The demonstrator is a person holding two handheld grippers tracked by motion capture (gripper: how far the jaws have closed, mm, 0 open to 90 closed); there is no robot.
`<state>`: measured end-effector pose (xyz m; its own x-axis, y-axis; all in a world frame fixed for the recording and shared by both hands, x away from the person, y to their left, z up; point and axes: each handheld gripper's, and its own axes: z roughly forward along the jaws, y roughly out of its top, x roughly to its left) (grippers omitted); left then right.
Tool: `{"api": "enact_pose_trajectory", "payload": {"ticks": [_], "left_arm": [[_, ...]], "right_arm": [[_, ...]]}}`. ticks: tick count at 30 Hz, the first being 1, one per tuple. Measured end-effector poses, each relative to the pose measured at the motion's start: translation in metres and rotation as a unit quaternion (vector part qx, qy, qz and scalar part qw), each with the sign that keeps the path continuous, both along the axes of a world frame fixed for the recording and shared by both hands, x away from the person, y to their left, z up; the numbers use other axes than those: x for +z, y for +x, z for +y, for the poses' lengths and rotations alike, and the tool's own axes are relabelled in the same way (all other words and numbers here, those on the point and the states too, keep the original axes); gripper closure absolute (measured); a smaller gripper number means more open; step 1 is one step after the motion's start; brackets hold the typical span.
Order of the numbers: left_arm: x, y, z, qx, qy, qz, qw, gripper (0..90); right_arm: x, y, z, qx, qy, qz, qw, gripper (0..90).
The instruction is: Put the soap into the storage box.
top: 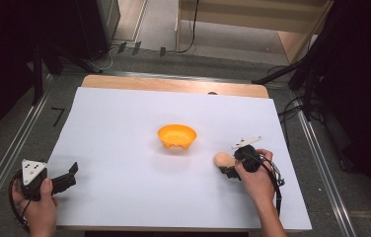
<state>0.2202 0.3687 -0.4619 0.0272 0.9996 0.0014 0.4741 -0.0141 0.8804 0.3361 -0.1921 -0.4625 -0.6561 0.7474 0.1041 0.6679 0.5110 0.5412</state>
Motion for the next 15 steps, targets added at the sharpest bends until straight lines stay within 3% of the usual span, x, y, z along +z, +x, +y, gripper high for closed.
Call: {"api": "enact_pose_trajectory", "payload": {"ticks": [2,9,15], "left_arm": [[0.0,0.0001,-0.0001,0.0,0.001,0.001,1.0,0.0],[0.0002,-0.0001,0.0004,0.001,-0.001,0.001,1.0,0.0],[0.0003,-0.001,0.0011,0.003,-0.003,-0.003,1.0,0.0]], "right_arm": [[-0.0013,0.0002,0.0011,0.001,0.0,-0.001,1.0,32.0],[-0.0005,0.001,0.0038,-0.002,-0.011,-0.001,0.9999,32.7],[-0.003,-0.0037,0.0087,0.001,-0.035,-0.025,0.9991,32.4]]}}
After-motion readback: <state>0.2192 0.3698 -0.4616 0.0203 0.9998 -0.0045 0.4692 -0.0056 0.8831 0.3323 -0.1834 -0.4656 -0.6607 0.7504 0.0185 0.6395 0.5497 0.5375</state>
